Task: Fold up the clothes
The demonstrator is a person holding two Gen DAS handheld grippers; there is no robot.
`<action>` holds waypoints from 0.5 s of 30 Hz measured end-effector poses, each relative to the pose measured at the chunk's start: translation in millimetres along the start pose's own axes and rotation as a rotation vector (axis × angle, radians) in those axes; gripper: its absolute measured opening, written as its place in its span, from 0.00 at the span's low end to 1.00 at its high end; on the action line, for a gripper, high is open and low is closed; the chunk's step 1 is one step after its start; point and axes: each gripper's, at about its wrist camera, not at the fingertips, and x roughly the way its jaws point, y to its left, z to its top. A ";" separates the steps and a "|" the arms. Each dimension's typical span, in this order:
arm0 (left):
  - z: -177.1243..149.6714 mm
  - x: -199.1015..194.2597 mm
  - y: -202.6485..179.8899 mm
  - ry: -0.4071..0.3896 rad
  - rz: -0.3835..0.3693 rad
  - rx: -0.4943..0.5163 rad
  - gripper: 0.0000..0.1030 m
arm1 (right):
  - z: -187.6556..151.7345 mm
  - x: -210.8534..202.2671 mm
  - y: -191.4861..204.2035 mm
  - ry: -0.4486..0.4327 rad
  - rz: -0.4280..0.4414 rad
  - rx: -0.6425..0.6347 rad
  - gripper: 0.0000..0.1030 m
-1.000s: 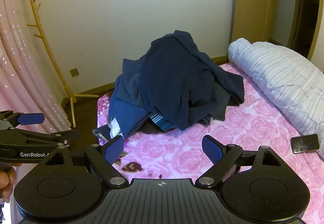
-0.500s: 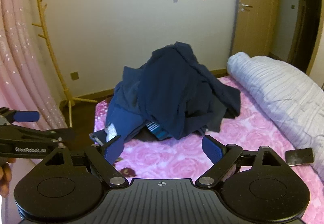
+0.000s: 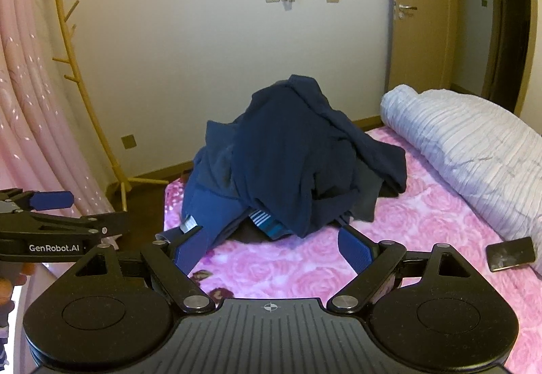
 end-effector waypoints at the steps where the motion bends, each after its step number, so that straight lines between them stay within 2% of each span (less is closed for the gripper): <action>1: -0.5 0.7 0.2 0.004 -0.003 -0.001 0.94 | -0.2 0.3 -0.2 0.003 0.000 0.000 0.85; 15: -7.2 11.4 7.8 0.061 -0.003 0.000 0.95 | -3.5 13.3 3.5 0.055 -0.007 0.013 0.85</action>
